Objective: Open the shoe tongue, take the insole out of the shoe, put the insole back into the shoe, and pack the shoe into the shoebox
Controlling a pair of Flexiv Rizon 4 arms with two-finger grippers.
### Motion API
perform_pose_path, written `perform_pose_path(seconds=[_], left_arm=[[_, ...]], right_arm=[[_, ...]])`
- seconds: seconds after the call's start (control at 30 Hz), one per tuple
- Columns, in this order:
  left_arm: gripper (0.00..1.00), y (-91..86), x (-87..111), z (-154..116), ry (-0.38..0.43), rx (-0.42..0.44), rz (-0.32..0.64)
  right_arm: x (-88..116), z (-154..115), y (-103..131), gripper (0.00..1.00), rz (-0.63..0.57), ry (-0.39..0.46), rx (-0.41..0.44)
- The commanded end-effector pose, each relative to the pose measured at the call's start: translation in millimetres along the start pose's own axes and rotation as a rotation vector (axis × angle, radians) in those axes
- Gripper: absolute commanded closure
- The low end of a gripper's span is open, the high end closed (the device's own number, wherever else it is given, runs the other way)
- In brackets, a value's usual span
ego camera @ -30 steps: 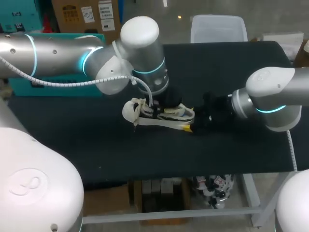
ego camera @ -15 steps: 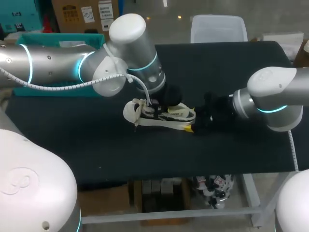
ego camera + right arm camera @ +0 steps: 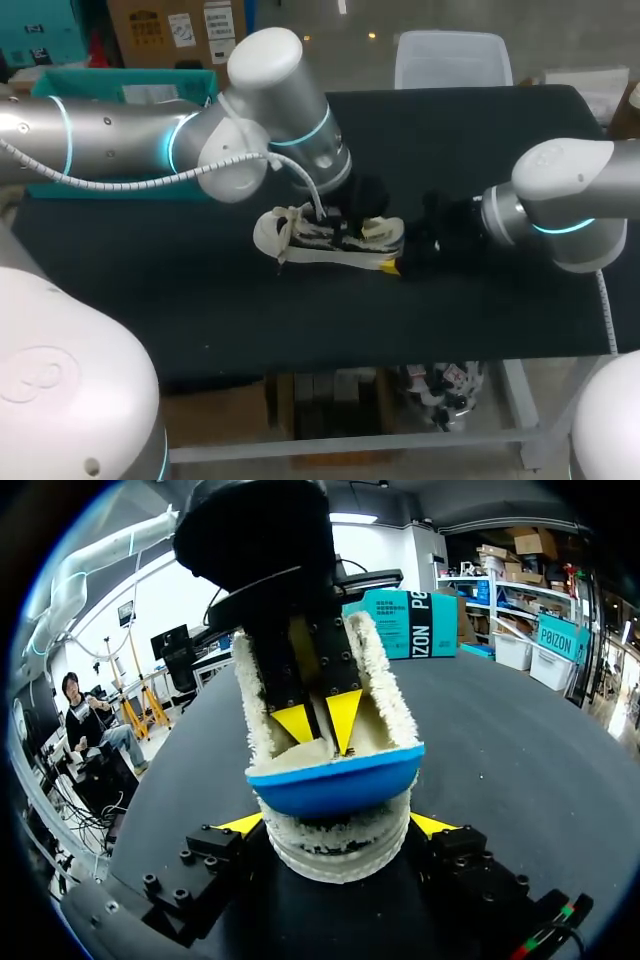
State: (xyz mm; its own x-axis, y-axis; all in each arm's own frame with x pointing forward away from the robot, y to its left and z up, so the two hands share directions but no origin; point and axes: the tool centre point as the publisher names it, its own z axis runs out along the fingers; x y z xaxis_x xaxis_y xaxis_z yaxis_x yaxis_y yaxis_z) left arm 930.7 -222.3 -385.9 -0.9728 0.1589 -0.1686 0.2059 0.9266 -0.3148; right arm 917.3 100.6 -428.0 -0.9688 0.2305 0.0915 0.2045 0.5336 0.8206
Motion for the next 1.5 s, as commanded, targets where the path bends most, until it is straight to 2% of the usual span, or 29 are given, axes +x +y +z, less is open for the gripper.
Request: perform_pose_path(seconds=[0.03,0.43,0.7,0.93,1.27,1.5], left_arm=[[1.00,3.7,-4.7,-12.9,0.019,0.054,-0.004],[1.00,-0.1,-0.8,-45.1,0.041,0.168,-0.004],[1.00,-3.4,0.8,-59.6,0.041,0.210,0.011],[1.00,-3.2,-3.4,-76.6,0.055,0.285,-0.001],[1.00,-19.1,-7.3,-115.4,0.029,0.391,0.029],[1.00,-28.2,0.2,-117.2,0.022,0.395,0.055]], right_arm=[[1.6,5.6,-1.0,1.00,-0.001,0.003,-0.003],[1.6,5.6,-1.0,1.00,-0.001,0.003,-0.003],[1.6,5.6,-1.0,1.00,-0.001,0.003,-0.003],[1.6,5.6,-1.0,1.00,-0.001,0.003,-0.003],[1.6,5.6,-1.0,1.00,-0.001,0.003,-0.003],[1.6,5.6,-1.0,1.00,-0.001,0.003,-0.003]])
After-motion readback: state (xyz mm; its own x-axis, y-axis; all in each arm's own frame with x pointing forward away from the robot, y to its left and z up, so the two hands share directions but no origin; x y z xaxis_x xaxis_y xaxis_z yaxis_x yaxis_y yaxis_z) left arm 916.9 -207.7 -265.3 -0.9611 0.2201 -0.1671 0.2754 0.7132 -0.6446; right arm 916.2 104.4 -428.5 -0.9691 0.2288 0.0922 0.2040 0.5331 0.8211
